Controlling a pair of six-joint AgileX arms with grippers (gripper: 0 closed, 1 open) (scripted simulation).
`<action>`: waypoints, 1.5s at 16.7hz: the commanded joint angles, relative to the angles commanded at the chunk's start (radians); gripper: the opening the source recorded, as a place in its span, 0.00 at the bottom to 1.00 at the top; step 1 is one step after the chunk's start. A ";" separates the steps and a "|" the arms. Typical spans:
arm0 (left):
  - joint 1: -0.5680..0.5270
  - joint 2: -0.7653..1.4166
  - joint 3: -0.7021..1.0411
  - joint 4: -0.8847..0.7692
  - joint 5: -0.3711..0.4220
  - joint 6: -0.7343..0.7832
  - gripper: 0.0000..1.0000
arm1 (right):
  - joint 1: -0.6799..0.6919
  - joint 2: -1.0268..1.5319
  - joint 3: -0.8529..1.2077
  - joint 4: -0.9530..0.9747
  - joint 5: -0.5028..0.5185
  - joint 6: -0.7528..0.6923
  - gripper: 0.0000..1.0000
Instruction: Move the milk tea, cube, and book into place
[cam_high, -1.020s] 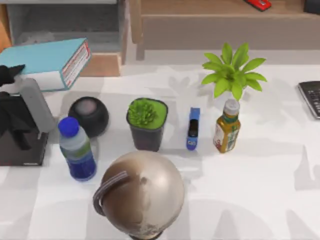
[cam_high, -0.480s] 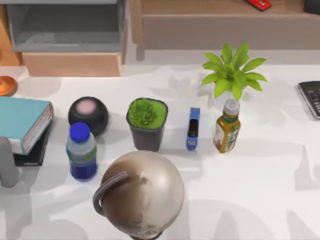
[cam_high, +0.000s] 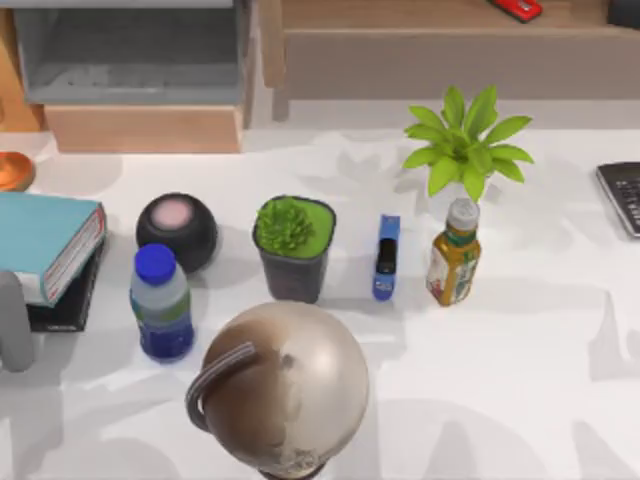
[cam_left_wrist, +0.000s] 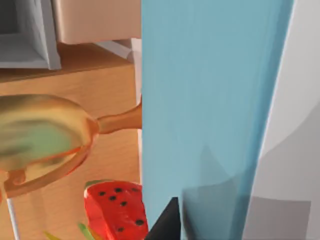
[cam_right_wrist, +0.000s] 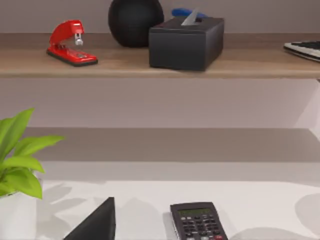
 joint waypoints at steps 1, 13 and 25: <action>0.000 0.010 0.001 0.000 0.001 -0.001 0.00 | 0.000 0.000 0.000 0.000 0.000 0.000 1.00; 0.003 0.024 0.004 -0.003 0.005 -0.003 0.53 | 0.000 0.000 0.000 0.000 0.000 0.000 1.00; 0.003 0.024 0.004 -0.003 0.005 -0.003 1.00 | 0.000 0.000 0.000 0.000 0.000 0.000 1.00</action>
